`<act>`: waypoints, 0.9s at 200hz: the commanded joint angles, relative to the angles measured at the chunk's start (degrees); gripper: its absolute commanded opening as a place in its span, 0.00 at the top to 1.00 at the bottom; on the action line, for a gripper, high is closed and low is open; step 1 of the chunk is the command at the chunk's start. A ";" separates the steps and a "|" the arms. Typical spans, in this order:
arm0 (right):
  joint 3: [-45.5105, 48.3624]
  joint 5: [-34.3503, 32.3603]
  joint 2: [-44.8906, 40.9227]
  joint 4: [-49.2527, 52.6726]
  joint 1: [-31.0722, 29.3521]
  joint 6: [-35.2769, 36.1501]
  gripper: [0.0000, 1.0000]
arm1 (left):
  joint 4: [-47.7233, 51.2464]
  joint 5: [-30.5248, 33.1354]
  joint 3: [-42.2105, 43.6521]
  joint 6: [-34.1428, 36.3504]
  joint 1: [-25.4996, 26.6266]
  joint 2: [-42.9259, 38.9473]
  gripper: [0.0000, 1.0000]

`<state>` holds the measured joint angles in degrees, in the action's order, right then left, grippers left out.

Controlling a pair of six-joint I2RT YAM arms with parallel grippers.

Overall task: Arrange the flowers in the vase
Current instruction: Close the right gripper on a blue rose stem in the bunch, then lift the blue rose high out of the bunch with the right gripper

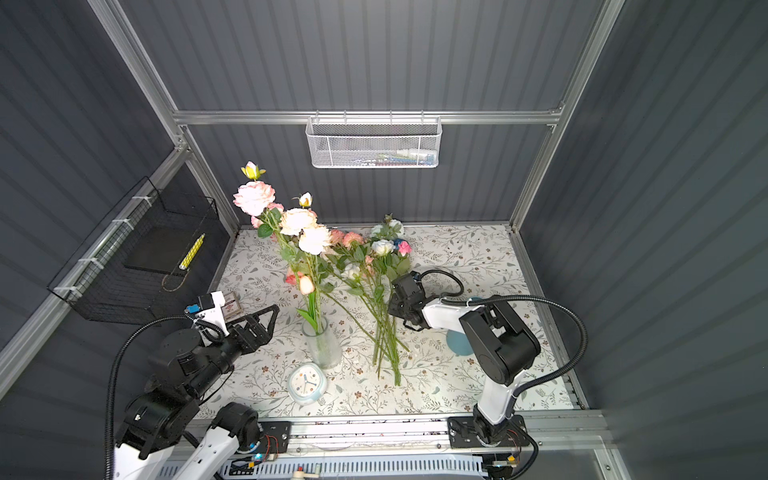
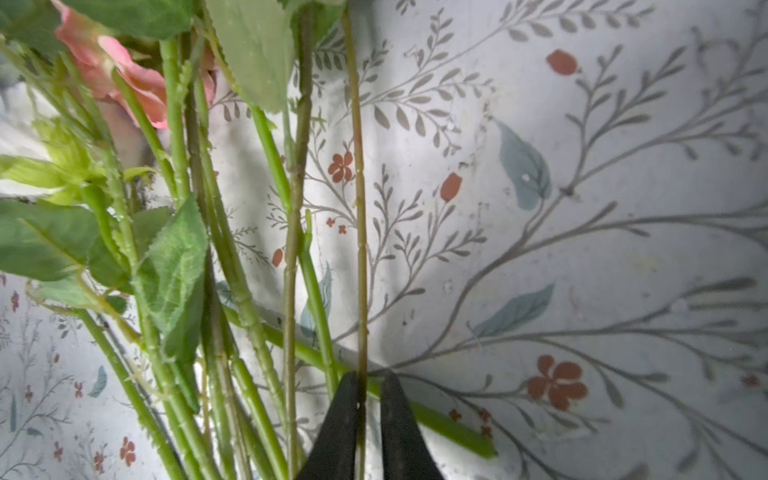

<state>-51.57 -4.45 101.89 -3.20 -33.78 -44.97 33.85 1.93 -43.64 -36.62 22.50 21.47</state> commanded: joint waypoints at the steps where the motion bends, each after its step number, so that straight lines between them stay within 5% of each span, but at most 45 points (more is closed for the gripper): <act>1: -0.47 -0.67 0.46 -0.47 0.29 0.25 0.91 | 0.70 0.60 -0.07 1.20 -0.09 -0.15 0.00; 20: 0.68 -1.46 -1.52 -1.56 0.21 1.06 1.00 | 0.70 0.61 -0.35 1.16 -0.09 -0.01 0.00; 163: 8.18 -15.94 -35.47 -0.84 -4.58 10.88 1.00 | 1.06 0.54 -6.97 2.98 -0.09 0.59 0.00; 180: 7.80 -11.78 -36.97 -2.58 -4.52 13.21 1.00 | 1.22 0.79 -8.09 3.39 -0.09 0.63 0.00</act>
<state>-43.68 -16.82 67.31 -2.85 -37.69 -36.69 33.91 1.96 -48.93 -35.31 22.50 21.71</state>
